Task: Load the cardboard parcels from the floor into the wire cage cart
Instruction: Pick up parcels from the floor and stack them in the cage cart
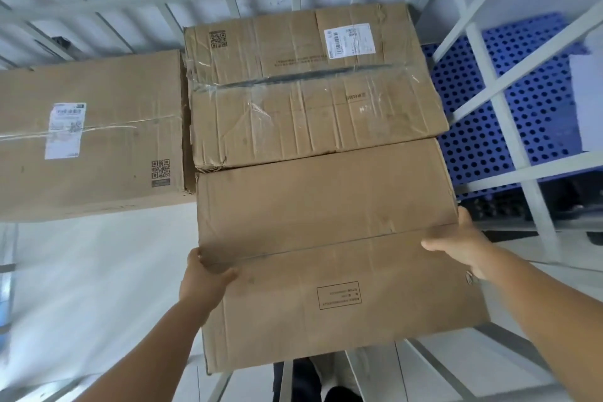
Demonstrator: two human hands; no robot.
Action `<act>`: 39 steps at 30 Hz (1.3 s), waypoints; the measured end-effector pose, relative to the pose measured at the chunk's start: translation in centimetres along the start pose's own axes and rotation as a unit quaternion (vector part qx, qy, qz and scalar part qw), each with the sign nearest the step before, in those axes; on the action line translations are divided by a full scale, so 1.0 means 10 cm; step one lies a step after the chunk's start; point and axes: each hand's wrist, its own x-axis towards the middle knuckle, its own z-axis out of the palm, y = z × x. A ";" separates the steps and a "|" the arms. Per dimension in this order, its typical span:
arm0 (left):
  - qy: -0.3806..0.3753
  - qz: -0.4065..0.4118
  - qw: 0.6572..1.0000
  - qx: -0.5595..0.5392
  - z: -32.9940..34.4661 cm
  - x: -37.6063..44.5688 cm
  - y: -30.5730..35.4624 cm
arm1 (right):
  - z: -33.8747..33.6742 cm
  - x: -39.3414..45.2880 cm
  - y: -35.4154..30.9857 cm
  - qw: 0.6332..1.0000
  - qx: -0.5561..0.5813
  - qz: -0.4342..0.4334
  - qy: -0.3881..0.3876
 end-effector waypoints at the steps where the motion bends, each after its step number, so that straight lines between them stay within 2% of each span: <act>1: -0.001 -0.001 1.000 -0.001 0.04 0.01 -0.02 | 0.02 0.05 0.02 1.000 -0.008 0.000 0.001; 13: -0.019 0.010 0.999 0.033 0.26 0.14 -0.10 | 0.18 0.24 0.10 0.995 -0.100 -0.019 0.008; 19: -0.029 0.039 0.989 0.143 0.22 0.07 0.02 | 0.24 0.15 0.19 0.976 -0.214 -0.048 0.006; 22: -0.018 0.077 0.960 0.269 0.17 -0.10 0.14 | 0.22 -0.04 0.15 0.948 -0.305 -0.097 0.005; 24: -0.012 0.126 0.935 0.331 0.11 -0.28 0.26 | 0.18 -0.26 0.06 0.914 -0.374 -0.154 0.011; 28: -0.004 0.197 0.903 0.381 -0.01 -0.70 0.61 | 0.05 -0.78 -0.22 0.863 -0.437 -0.251 0.031; 34: 0.038 0.264 0.886 0.380 -0.32 -1.48 1.21 | -0.26 -1.66 -0.51 0.838 -0.436 -0.324 0.060; 39: 0.061 0.333 0.858 0.386 -0.58 -2.28 1.55 | -0.58 -2.40 -0.55 0.837 -0.401 -0.355 0.106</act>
